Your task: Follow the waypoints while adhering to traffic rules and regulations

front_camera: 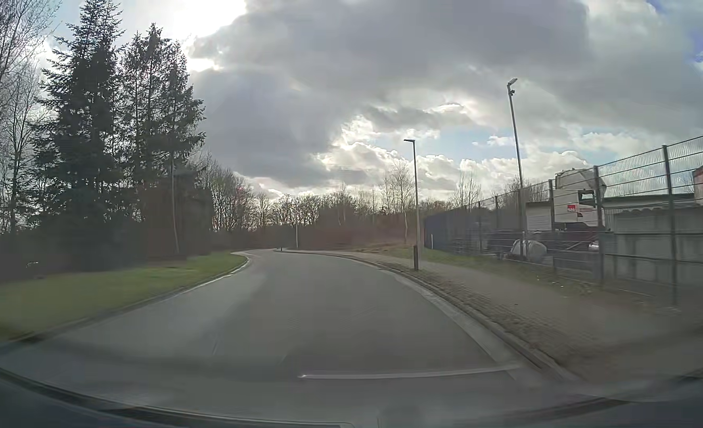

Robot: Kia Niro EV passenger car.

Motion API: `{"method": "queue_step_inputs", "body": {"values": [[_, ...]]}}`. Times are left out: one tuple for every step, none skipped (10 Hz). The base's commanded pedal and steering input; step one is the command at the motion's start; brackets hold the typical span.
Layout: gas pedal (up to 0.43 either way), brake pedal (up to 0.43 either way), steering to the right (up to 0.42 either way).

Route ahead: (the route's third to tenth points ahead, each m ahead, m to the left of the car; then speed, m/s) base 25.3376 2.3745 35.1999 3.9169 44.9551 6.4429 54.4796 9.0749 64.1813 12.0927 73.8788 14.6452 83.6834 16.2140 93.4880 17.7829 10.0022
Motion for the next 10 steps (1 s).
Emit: {"method": "queue_step_inputs", "body": {"values": [[0.138,0.000,-0.017],[0.150,0.000,-0.024],[0.150,0.000,-0.031],[0.150,0.000,-0.034],[0.150,0.000,-0.034],[0.150,0.000,-0.034],[0.150,0.000,-0.034],[0.150,0.000,-0.034],[0.150,0.000,-0.034],[0.150,0.000,-0.034]]}}
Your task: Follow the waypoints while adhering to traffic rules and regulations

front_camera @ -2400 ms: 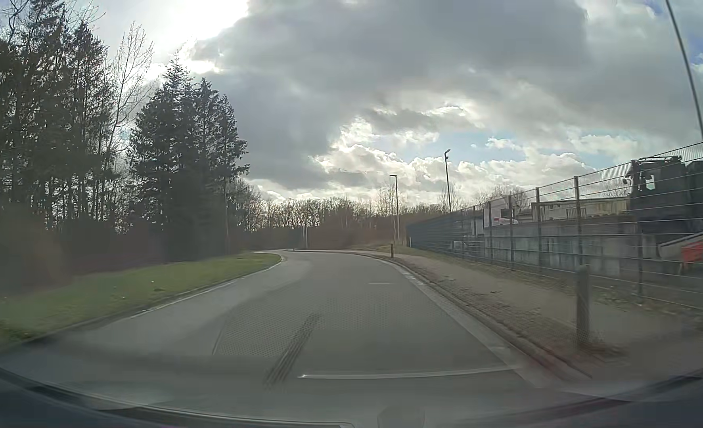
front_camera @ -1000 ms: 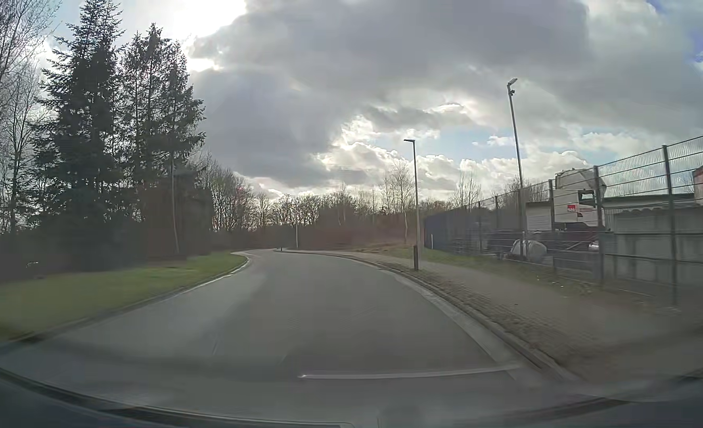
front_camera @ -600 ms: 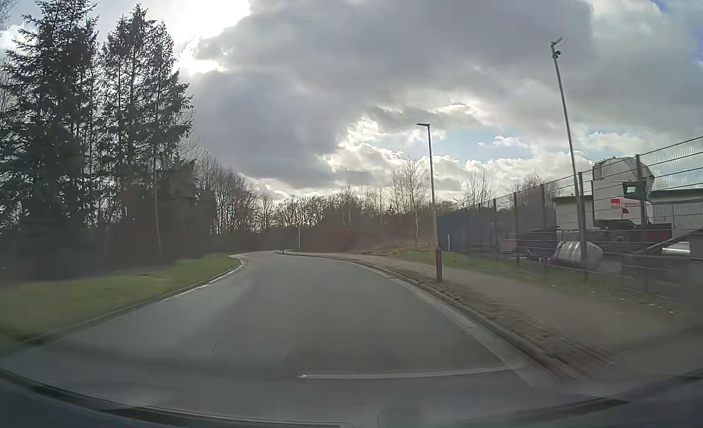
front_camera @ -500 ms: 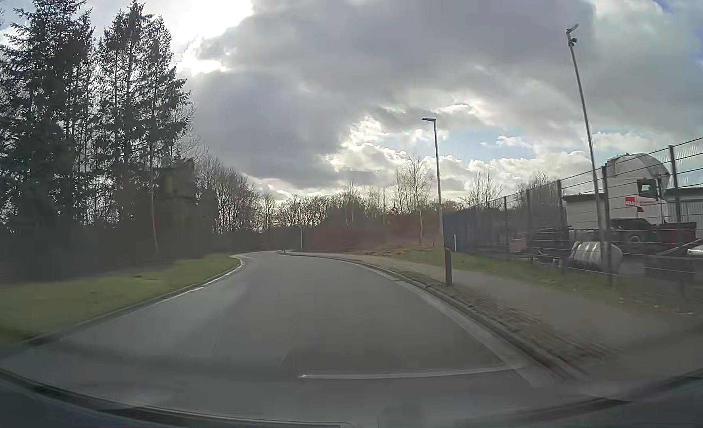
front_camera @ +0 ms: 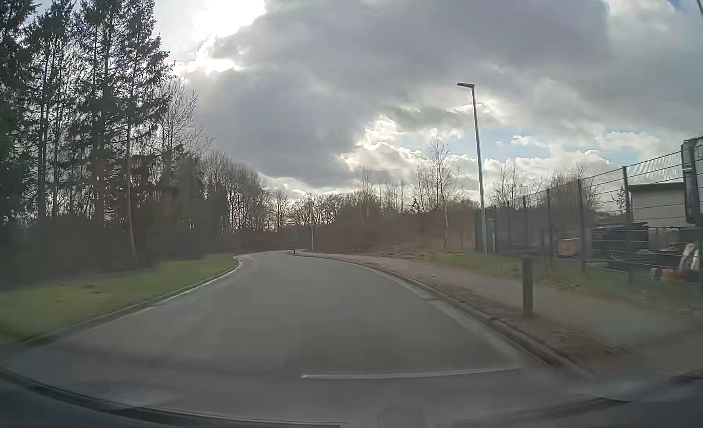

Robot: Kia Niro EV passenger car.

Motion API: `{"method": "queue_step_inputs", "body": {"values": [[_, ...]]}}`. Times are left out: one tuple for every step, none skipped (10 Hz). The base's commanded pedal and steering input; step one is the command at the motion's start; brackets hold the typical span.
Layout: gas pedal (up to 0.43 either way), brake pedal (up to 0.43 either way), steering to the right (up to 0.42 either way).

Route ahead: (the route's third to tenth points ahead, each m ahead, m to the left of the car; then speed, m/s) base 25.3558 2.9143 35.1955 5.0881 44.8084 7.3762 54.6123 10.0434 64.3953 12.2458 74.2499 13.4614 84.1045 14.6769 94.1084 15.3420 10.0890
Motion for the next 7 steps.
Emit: {"method": "queue_step_inputs", "body": {"values": [[0.150,0.000,-0.036],[0.150,0.000,-0.043],[0.150,0.000,-0.045],[0.150,0.000,-0.041],[0.150,0.000,-0.034],[0.150,0.000,-0.032],[0.150,0.000,-0.035]]}}
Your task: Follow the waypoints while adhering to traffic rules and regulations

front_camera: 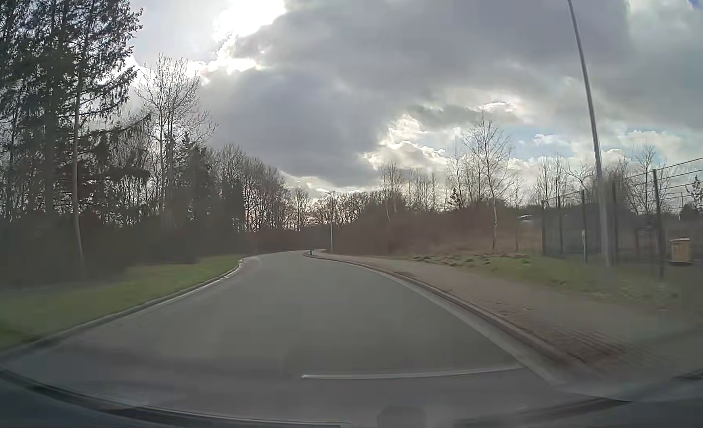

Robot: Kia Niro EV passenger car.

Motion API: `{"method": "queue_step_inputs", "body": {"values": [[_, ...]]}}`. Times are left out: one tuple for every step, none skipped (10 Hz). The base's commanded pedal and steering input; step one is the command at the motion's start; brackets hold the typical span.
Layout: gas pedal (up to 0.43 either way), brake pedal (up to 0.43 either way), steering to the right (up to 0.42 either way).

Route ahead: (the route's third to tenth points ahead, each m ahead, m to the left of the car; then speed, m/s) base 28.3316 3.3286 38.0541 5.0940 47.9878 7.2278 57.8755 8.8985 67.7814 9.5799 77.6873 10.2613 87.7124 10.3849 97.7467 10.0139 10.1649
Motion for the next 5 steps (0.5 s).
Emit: {"method": "queue_step_inputs", "body": {"values": [[0.150,0.000,-0.035],[0.150,0.000,-0.035],[0.150,0.000,-0.035],[0.150,0.000,-0.035],[0.150,0.000,-0.035]]}}
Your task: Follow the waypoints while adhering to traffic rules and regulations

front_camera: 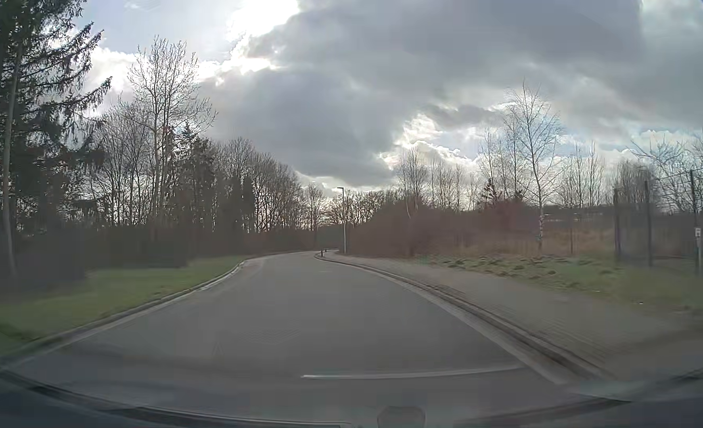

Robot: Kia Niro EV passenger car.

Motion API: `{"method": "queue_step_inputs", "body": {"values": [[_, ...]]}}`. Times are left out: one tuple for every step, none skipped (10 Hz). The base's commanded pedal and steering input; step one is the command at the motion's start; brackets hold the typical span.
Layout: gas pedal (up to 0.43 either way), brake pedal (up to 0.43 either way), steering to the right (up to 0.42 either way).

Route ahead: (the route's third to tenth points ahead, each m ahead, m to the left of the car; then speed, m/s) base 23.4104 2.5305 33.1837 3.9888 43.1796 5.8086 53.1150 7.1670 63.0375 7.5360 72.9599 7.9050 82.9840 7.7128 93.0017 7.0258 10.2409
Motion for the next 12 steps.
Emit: {"method": "queue_step_inputs", "body": {"values": [[0.150,0.000,-0.035],[0.150,0.000,-0.035],[0.150,0.000,-0.035],[0.150,0.000,-0.035],[0.138,0.000,-0.035],[0.138,0.000,-0.035],[0.138,0.000,-0.035],[0.138,0.000,-0.036],[0.138,0.000,-0.039],[0.138,0.000,-0.042],[0.138,0.000,-0.043],[0.138,0.000,-0.043]]}}
